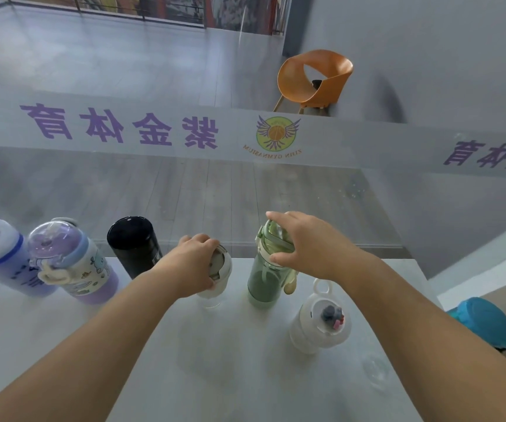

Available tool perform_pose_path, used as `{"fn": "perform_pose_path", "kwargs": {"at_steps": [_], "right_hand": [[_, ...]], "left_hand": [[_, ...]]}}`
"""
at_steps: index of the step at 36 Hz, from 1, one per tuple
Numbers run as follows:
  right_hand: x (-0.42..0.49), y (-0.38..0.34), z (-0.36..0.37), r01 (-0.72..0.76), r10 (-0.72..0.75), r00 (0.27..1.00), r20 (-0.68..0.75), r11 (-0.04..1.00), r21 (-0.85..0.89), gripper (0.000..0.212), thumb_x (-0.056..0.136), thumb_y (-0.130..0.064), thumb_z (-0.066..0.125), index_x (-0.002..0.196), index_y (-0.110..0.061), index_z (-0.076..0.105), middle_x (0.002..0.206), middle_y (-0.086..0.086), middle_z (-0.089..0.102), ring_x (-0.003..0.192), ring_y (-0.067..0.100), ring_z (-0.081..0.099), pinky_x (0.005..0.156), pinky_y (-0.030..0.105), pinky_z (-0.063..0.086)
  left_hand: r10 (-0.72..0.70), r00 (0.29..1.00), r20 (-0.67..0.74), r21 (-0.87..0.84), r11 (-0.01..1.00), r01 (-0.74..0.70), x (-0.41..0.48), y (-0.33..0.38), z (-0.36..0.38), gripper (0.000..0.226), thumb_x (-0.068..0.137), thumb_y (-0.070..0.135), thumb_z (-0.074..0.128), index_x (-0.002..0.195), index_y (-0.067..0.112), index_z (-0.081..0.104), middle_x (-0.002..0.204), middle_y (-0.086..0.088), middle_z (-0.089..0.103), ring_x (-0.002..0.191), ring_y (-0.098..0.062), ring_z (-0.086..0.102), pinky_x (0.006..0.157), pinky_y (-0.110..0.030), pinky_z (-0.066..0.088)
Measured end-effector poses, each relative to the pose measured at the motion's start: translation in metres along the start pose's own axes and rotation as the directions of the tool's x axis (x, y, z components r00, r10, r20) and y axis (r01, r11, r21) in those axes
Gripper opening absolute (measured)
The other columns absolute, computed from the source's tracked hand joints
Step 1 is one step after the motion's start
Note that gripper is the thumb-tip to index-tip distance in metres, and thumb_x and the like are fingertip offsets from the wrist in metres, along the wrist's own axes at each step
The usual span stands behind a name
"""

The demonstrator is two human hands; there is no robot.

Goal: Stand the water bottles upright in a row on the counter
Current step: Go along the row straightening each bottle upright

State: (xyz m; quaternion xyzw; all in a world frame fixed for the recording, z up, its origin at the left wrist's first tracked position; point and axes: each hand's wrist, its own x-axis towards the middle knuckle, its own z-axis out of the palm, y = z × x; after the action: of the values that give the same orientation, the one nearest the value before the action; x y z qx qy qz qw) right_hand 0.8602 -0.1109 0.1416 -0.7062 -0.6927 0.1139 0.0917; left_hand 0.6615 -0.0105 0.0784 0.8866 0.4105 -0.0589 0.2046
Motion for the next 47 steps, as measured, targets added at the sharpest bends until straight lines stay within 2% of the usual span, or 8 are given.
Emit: {"fn": "perform_pose_path", "kwargs": {"at_steps": [6,13,23,27,32,36,41,47], "right_hand": [[-0.002,0.000,0.000,-0.012,0.013,0.999,0.039,1.000,-0.016,0.076,0.085,-0.042,0.060,0.147,-0.029,0.017,0.137,-0.003,0.046,0.113,0.019,0.048,0.086,0.026,0.040],[-0.013,-0.003,-0.012,-0.030,0.030,0.999,0.013,1.000,0.001,0.077,0.084,-0.043,0.062,0.147,-0.023,0.023,0.154,0.002,0.030,0.139,0.022,0.030,0.109,0.037,0.031],[-0.067,0.005,-0.033,-0.139,0.145,0.981,-0.128,0.989,0.056,0.060,0.085,-0.042,0.062,0.137,-0.020,0.044,0.140,0.001,0.049,0.127,0.019,0.046,0.102,0.032,0.036],[-0.095,0.009,-0.031,-0.245,0.254,0.959,-0.122,0.966,0.086,0.055,0.084,-0.046,0.061,0.132,-0.023,0.049,0.129,-0.002,0.058,0.112,0.017,0.055,0.089,0.030,0.042],[-0.130,0.009,-0.021,-0.388,0.391,0.920,-0.028,0.918,0.087,0.054,0.083,-0.049,0.061,0.129,-0.026,0.050,0.123,-0.003,0.061,0.104,0.016,0.058,0.087,0.034,0.050],[-0.158,0.007,-0.009,-0.492,0.482,0.869,0.108,0.864,0.106,0.055,0.082,-0.050,0.061,0.130,-0.028,0.047,0.125,-0.003,0.059,0.104,0.015,0.057,0.085,0.028,0.045],[-0.189,0.008,0.002,-0.590,0.580,0.777,0.245,0.806,-0.038,0.061,0.081,-0.057,0.058,0.134,-0.031,0.042,0.132,-0.004,0.056,0.112,0.017,0.056,0.086,0.027,0.043],[-0.217,0.015,0.005,-0.659,0.614,0.734,0.291,0.747,0.087,0.062,0.083,-0.050,0.060,0.136,-0.028,0.039,0.133,-0.001,0.053,0.112,0.018,0.056,0.088,0.030,0.048]], "left_hand": [[0.007,1.000,-0.003,-0.025,1.000,-0.007,-0.006,-0.001,0.003,0.079,0.074,0.029,0.072,0.140,0.022,0.029,0.141,0.003,0.035,0.126,-0.023,0.033,0.102,-0.036,0.039],[-0.008,0.998,-0.068,-0.042,0.999,0.006,-0.020,0.002,-0.001,0.068,0.075,0.033,0.068,0.135,0.026,0.037,0.136,0.002,0.040,0.118,-0.025,0.038,0.096,-0.034,0.042],[0.017,0.969,-0.246,0.043,0.999,-0.006,-0.061,0.013,-0.014,0.036,0.079,0.042,0.062,0.112,0.028,0.057,0.110,0.007,0.058,0.095,-0.017,0.053,0.074,-0.028,0.045],[0.057,0.973,-0.224,0.105,0.994,-0.033,-0.078,0.022,-0.011,0.034,0.080,0.045,0.061,0.110,0.031,0.056,0.113,0.009,0.060,0.098,-0.018,0.058,0.078,-0.030,0.049],[0.083,0.987,-0.140,0.166,0.984,-0.059,-0.091,0.031,-0.002,0.041,0.081,0.054,0.056,0.115,0.032,0.054,0.118,0.010,0.058,0.103,-0.017,0.058,0.083,-0.034,0.050],[0.135,0.987,-0.083,0.167,0.979,-0.119,-0.096,0.042,0.010,0.043,0.082,0.054,0.056,0.119,0.033,0.051,0.120,0.013,0.058,0.106,-0.015,0.057,0.088,-0.033,0.048],[0.204,0.979,-0.009,0.132,0.971,-0.201,-0.099,0.060,0.025,0.043,0.083,0.052,0.056,0.121,0.034,0.050,0.118,0.015,0.057,0.107,-0.011,0.055,0.086,-0.030,0.047],[0.263,0.964,0.029,0.102,0.959,-0.264,-0.096,0.084,0.040,0.042,0.082,0.052,0.057,0.119,0.033,0.052,0.116,0.014,0.058,0.105,-0.011,0.055,0.088,-0.030,0.047]]}}
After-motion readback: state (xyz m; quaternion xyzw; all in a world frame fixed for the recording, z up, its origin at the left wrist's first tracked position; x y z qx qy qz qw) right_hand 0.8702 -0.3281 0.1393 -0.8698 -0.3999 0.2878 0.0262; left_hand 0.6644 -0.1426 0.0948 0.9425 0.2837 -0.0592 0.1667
